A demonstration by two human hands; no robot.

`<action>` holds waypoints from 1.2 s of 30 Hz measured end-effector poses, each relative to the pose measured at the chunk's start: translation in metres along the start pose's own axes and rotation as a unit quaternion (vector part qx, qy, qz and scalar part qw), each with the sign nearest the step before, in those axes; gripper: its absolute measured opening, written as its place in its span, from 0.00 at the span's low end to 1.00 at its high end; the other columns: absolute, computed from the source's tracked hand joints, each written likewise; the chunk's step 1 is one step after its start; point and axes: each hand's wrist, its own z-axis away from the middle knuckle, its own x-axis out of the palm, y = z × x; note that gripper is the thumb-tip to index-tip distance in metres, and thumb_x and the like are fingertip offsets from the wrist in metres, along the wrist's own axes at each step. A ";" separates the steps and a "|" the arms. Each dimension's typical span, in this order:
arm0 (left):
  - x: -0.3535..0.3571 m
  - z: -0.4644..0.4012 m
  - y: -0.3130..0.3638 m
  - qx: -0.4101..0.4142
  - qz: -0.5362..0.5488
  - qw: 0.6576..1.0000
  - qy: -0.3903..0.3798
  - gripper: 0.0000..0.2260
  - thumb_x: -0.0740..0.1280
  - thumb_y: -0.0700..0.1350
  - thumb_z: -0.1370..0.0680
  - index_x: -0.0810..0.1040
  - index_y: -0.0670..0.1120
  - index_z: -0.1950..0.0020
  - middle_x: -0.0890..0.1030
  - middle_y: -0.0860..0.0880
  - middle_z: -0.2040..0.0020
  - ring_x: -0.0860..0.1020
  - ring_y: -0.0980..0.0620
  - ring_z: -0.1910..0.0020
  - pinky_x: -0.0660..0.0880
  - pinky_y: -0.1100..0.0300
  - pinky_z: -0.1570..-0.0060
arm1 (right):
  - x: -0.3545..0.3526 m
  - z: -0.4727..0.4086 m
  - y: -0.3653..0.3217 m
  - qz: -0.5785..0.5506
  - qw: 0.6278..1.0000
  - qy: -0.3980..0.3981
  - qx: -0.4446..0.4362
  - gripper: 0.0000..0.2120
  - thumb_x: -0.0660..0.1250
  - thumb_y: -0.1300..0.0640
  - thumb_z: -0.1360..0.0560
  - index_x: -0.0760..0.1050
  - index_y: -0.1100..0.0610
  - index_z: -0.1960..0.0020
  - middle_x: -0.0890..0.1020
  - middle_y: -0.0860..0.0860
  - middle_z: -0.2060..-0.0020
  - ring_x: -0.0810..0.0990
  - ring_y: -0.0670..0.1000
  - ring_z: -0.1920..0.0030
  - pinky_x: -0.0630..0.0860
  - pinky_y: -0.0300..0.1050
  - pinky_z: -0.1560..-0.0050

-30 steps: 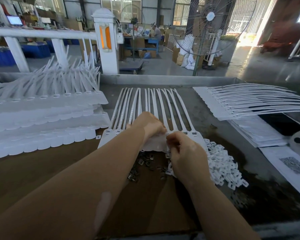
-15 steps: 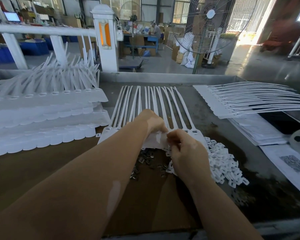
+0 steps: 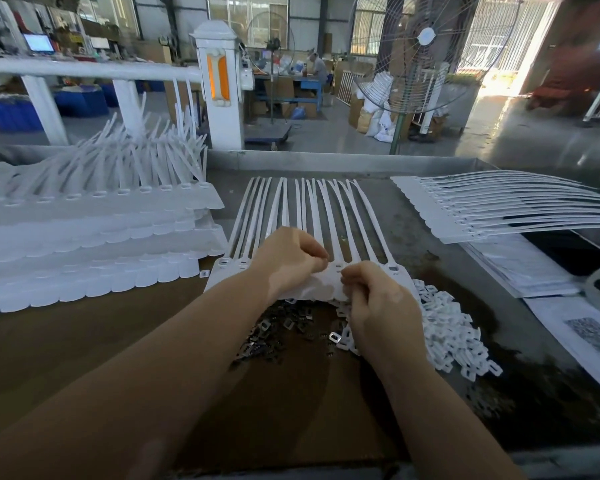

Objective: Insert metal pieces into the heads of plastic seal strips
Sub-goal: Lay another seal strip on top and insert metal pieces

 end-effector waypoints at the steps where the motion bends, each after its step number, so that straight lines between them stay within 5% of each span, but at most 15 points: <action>1: 0.000 0.007 -0.001 0.021 -0.010 1.000 -0.002 0.04 0.71 0.43 0.26 0.82 0.53 0.57 0.81 0.57 0.57 0.77 0.61 0.56 0.72 0.67 0.55 | 0.000 0.000 0.000 -0.005 1.000 0.009 0.000 0.09 0.60 0.62 0.23 0.77 0.55 0.47 0.83 0.48 0.55 0.79 0.48 0.54 0.73 0.44 0.55; 5: 0.007 0.030 -0.001 0.095 -0.051 0.994 -0.034 0.06 0.71 0.46 0.27 0.80 0.57 0.59 0.77 0.63 0.62 0.73 0.70 0.61 0.67 0.71 0.60 | -0.003 0.001 0.000 -0.034 0.998 0.055 0.015 0.10 0.59 0.64 0.23 0.78 0.55 0.49 0.82 0.46 0.56 0.76 0.44 0.56 0.69 0.38 0.57; 10: 0.018 0.043 -0.003 0.186 -0.151 0.970 -0.048 0.04 0.70 0.51 0.27 0.83 0.57 0.54 0.76 0.62 0.58 0.71 0.60 0.51 0.62 0.53 0.39 | -0.004 0.002 -0.002 -0.059 0.994 0.092 0.022 0.10 0.60 0.66 0.24 0.78 0.55 0.51 0.82 0.46 0.59 0.79 0.47 0.56 0.71 0.39 0.56; 17: 0.025 0.049 -0.008 0.224 -0.220 0.947 -0.064 0.09 0.67 0.53 0.25 0.80 0.60 0.46 0.70 0.64 0.57 0.63 0.58 0.51 0.52 0.58 0.52 | -0.002 0.001 -0.001 -0.063 0.993 0.099 0.018 0.11 0.60 0.67 0.25 0.78 0.56 0.52 0.82 0.47 0.60 0.80 0.50 0.56 0.75 0.46 0.56; 36: 0.028 0.049 -0.010 0.213 -0.250 0.943 -0.051 0.12 0.62 0.55 0.23 0.78 0.59 0.41 0.71 0.61 0.52 0.62 0.59 0.53 0.50 0.59 0.54 | -0.003 0.001 -0.001 -0.027 0.996 0.083 0.020 0.11 0.60 0.67 0.25 0.78 0.56 0.52 0.82 0.48 0.59 0.78 0.52 0.56 0.74 0.55 0.51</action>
